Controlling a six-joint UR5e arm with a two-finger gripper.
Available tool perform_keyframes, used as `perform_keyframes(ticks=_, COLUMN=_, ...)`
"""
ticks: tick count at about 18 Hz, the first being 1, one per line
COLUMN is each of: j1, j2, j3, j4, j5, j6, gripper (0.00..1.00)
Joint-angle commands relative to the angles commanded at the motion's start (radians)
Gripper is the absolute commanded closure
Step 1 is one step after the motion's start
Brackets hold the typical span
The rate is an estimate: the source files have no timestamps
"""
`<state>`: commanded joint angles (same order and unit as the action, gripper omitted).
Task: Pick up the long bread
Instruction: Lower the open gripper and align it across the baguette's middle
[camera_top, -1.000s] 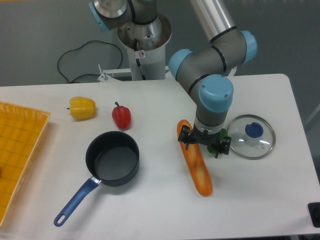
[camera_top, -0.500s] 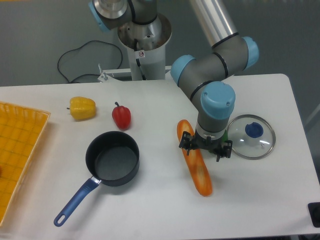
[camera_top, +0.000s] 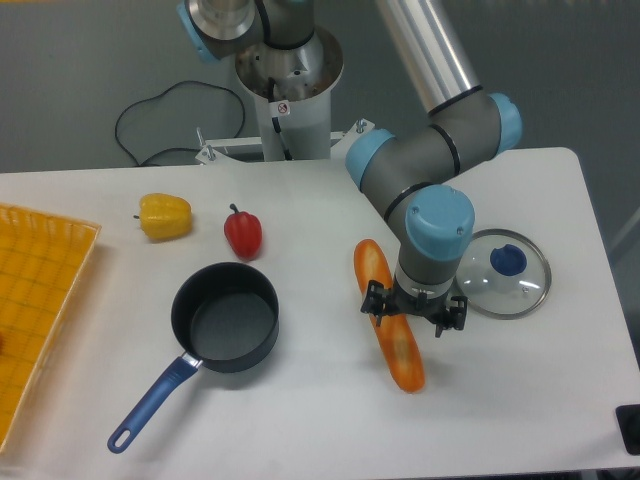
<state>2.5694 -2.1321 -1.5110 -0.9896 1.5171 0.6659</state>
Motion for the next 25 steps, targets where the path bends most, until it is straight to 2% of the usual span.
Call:
perform_keyframes(ticks=15, j1=-0.002, j2=-0.029, j3=0.0, j4=0.017, j5=0.006, j6=-0.023, gripper=0.0)
perform_keyframes(ticks=25, j1=-0.003, j2=-0.049, j3=0.006, j4=0.045, j5=0.061, j6=-0.019, gripper=0.0)
